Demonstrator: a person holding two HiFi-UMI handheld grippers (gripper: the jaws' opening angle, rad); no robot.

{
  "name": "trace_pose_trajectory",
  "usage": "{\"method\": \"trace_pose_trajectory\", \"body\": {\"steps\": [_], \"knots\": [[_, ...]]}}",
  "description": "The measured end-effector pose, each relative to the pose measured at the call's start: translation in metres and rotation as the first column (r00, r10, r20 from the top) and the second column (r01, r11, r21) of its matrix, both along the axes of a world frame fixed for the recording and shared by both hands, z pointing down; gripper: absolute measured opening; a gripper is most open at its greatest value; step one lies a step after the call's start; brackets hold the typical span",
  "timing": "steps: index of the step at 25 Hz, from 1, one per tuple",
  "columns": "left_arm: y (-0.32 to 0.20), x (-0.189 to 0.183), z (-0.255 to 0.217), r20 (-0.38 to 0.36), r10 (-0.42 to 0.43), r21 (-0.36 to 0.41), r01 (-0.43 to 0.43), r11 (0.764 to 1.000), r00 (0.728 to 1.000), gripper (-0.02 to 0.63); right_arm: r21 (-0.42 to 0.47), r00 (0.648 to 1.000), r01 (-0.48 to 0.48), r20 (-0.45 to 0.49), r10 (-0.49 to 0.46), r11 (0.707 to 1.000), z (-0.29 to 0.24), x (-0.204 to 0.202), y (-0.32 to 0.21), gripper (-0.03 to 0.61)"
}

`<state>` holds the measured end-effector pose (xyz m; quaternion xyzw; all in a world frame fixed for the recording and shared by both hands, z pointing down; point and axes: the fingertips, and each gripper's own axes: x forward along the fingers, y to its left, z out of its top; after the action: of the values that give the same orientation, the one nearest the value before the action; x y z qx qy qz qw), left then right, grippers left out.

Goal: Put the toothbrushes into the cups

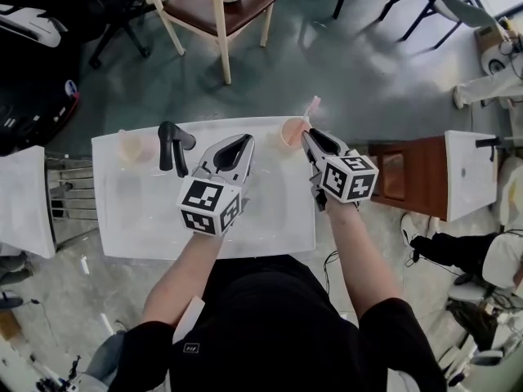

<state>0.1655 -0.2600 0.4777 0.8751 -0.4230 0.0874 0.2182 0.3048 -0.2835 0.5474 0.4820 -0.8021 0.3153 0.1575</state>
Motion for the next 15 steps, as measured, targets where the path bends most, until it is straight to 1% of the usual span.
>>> {"method": "trace_pose_trajectory", "body": {"steps": [3, 7, 11, 15], "knots": [[0.004, 0.001, -0.009, -0.009, 0.009, 0.018, -0.009, 1.000, 1.000, 0.015, 0.038, 1.000, -0.007, 0.003, 0.006, 0.999, -0.014, 0.004, 0.002, 0.094], [0.011, 0.001, -0.029, 0.008, -0.008, 0.075, 0.007, 0.997, 1.000, 0.015, 0.129, 1.000, 0.006, 0.007, -0.007, 0.992, -0.049, 0.009, 0.008, 0.092], [0.014, -0.004, -0.056, 0.026, -0.044, 0.129, 0.040, 0.991, 0.999, 0.015, 0.229, 0.999, 0.031, 0.024, -0.037, 0.973, -0.096, 0.011, 0.013, 0.075], [0.017, -0.012, -0.086, 0.043, -0.087, 0.191, 0.077, 0.979, 0.995, 0.014, 0.315, 0.997, 0.060, 0.034, -0.075, 0.947, -0.138, 0.010, 0.022, 0.048]]}}
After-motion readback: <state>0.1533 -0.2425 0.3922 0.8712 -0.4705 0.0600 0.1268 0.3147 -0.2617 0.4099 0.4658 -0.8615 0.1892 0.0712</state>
